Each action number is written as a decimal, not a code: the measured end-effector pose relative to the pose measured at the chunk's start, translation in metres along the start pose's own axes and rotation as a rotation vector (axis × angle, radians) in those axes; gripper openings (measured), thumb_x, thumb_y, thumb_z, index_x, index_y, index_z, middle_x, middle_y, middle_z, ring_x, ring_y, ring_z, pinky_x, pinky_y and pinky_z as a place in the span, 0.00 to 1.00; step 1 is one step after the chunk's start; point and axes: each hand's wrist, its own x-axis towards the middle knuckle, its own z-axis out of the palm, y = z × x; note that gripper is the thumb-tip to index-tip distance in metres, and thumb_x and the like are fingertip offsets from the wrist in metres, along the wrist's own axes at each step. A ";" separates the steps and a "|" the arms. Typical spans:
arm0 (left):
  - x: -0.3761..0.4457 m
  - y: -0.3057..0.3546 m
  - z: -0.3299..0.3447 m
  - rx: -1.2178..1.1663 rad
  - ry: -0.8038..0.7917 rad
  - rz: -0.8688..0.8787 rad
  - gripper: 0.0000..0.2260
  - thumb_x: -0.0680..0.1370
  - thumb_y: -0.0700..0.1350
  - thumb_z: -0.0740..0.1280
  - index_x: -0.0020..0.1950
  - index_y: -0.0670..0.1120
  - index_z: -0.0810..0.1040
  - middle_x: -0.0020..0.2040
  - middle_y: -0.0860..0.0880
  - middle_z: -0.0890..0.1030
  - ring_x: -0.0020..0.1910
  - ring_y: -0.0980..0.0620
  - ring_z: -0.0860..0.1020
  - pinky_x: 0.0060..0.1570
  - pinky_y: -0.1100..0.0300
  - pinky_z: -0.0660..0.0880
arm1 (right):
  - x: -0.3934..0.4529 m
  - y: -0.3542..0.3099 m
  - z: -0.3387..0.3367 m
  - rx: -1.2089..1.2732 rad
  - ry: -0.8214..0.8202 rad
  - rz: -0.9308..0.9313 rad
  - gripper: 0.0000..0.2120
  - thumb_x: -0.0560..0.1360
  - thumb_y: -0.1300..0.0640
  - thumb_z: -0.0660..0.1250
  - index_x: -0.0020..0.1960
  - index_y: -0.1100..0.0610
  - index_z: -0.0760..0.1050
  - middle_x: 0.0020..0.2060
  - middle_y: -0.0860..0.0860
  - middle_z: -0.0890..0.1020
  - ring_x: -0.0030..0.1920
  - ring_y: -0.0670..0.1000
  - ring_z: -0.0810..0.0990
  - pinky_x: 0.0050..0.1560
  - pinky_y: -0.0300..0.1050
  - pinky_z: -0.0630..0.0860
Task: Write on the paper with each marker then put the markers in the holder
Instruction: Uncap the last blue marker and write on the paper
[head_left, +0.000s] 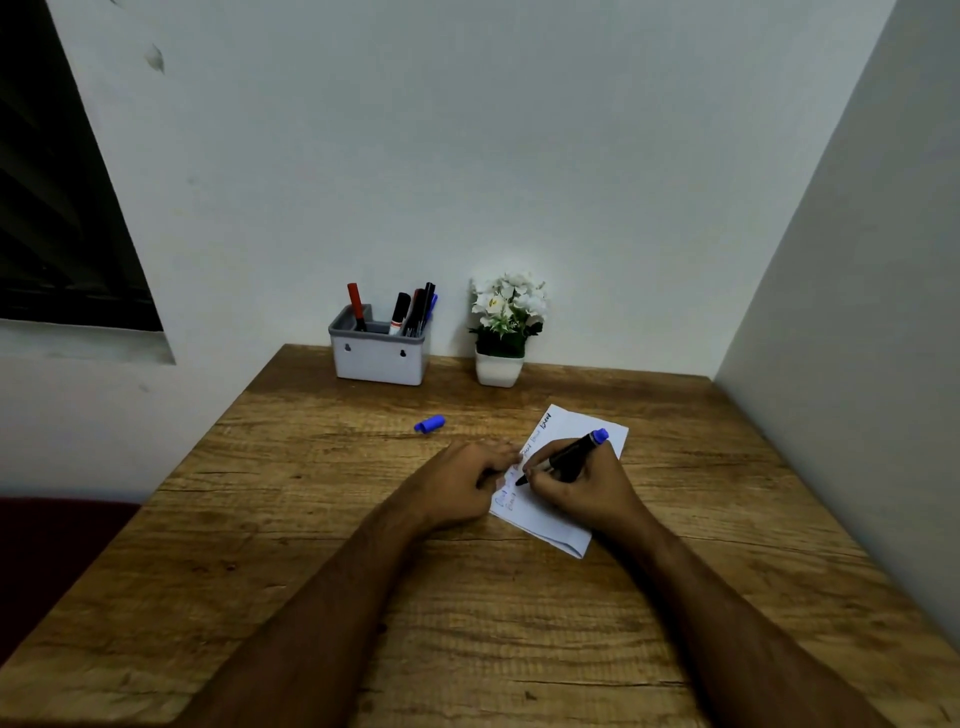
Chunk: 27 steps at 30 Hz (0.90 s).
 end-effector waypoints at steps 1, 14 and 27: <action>0.000 -0.001 0.000 -0.008 -0.002 0.000 0.24 0.78 0.39 0.64 0.73 0.50 0.72 0.73 0.54 0.72 0.74 0.58 0.66 0.74 0.55 0.64 | 0.000 0.001 0.001 -0.017 0.000 0.000 0.05 0.75 0.62 0.72 0.44 0.56 0.86 0.41 0.49 0.88 0.45 0.49 0.86 0.50 0.54 0.83; -0.001 0.001 0.001 0.001 -0.001 -0.021 0.23 0.79 0.38 0.62 0.74 0.49 0.71 0.74 0.53 0.71 0.75 0.57 0.65 0.75 0.54 0.63 | 0.000 0.002 0.001 -0.062 -0.034 -0.004 0.06 0.72 0.55 0.71 0.44 0.55 0.87 0.41 0.48 0.88 0.45 0.48 0.86 0.49 0.49 0.83; 0.000 0.000 0.001 0.011 -0.006 -0.017 0.22 0.79 0.40 0.64 0.74 0.50 0.71 0.74 0.53 0.70 0.75 0.57 0.65 0.75 0.53 0.63 | 0.002 -0.001 0.002 -0.084 0.004 0.036 0.05 0.75 0.63 0.71 0.44 0.58 0.86 0.40 0.51 0.87 0.43 0.51 0.85 0.48 0.55 0.83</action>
